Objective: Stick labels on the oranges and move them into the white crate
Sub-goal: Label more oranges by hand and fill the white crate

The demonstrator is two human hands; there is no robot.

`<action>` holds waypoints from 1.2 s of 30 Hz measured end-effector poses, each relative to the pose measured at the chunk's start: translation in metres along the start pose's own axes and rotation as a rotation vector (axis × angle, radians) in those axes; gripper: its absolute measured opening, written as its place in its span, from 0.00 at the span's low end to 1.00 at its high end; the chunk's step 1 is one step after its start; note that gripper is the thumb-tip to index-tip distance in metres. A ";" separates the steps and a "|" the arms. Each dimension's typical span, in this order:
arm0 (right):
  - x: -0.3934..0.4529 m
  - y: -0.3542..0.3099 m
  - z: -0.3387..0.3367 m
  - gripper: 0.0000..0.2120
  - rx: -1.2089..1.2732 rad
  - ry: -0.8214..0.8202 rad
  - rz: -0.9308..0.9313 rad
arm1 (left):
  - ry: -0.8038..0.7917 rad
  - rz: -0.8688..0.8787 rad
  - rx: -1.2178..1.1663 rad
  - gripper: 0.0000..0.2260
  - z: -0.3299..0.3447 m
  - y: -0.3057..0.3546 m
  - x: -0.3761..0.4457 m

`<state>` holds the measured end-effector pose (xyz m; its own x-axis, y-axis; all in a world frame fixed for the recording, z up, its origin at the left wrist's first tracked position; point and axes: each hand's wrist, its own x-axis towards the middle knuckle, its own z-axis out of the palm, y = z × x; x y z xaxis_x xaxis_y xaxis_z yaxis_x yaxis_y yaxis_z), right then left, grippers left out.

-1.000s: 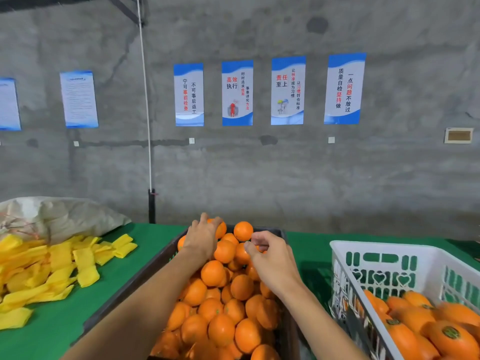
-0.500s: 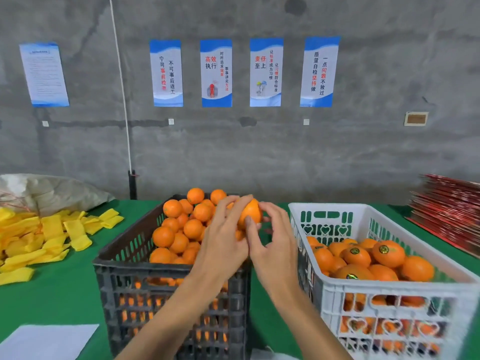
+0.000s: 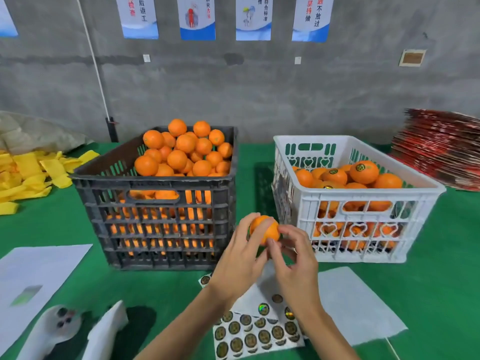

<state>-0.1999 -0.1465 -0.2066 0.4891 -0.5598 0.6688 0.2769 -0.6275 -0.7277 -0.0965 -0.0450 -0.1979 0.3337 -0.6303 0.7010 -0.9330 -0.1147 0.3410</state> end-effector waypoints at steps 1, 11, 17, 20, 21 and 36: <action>-0.007 0.009 -0.003 0.13 -0.032 -0.042 0.030 | -0.038 -0.048 -0.019 0.25 0.008 -0.003 -0.009; -0.025 0.041 -0.038 0.18 -0.137 -0.626 0.304 | -0.289 -0.275 0.033 0.22 0.047 -0.022 -0.037; -0.036 0.059 -0.051 0.35 -0.315 -0.800 0.271 | -0.370 -0.277 0.024 0.22 0.055 -0.042 -0.026; -0.033 0.058 -0.051 0.31 -0.392 -0.810 0.199 | -0.344 -0.311 -0.039 0.21 0.056 -0.048 -0.028; -0.034 0.057 -0.051 0.29 -0.403 -0.812 0.171 | -0.331 -0.320 -0.061 0.21 0.057 -0.049 -0.030; -0.034 0.050 -0.044 0.04 0.072 -0.570 0.576 | -0.271 -0.307 -0.100 0.23 0.060 -0.052 -0.036</action>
<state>-0.2392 -0.1823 -0.2593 0.9117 -0.4104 0.0201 -0.1040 -0.2779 -0.9550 -0.0685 -0.0625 -0.2790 0.5342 -0.7590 0.3723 -0.7737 -0.2616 0.5769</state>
